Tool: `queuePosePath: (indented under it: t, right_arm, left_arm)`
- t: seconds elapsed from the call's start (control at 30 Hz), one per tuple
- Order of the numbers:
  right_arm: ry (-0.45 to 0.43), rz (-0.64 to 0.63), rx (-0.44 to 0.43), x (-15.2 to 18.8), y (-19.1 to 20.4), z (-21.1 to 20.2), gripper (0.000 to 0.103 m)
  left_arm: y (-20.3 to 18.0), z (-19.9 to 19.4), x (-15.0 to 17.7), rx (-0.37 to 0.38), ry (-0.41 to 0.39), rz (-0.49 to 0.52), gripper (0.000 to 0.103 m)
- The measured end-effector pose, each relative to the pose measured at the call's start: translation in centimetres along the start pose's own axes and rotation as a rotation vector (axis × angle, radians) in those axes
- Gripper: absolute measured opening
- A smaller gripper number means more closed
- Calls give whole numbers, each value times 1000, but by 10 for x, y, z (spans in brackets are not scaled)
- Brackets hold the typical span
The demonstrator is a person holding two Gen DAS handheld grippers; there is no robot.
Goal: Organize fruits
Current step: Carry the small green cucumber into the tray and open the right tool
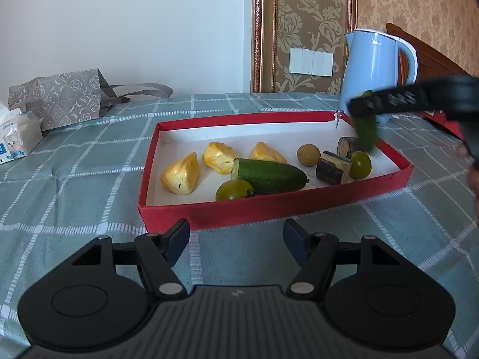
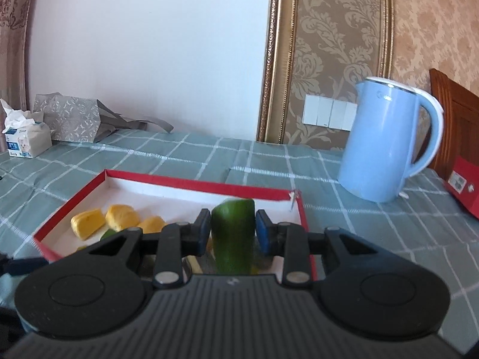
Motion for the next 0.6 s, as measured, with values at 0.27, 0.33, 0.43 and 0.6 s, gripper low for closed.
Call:
queuePosePath:
  t: [0.27,0.33,0.43,0.6]
  right_arm:
    - [37,-7,-4,-22,11,43,30]
    - [61,-4,0,-29,12,57,29]
    - [102,-24,30,-34,16,81,26]
    - [127,-12,48,-40,14,99,20]
  left_arm:
    - [-1,4,0,-2,19,4,69]
    - [-2,5,1,-6,22,10,69]
    - [-1,6,1,-7,25,7,69]
    - [0,8,1,-4,34,3,69]
Point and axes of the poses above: each gripper's, at about its wrist camera, not at the fingertips, and z roughly the way its jaws point, y to its left, x to its underside, the point moved 4 cm from there along z, roughly the way its jaws point, and after that the axes turned 12 degrees about y, right-handed, at the moved point
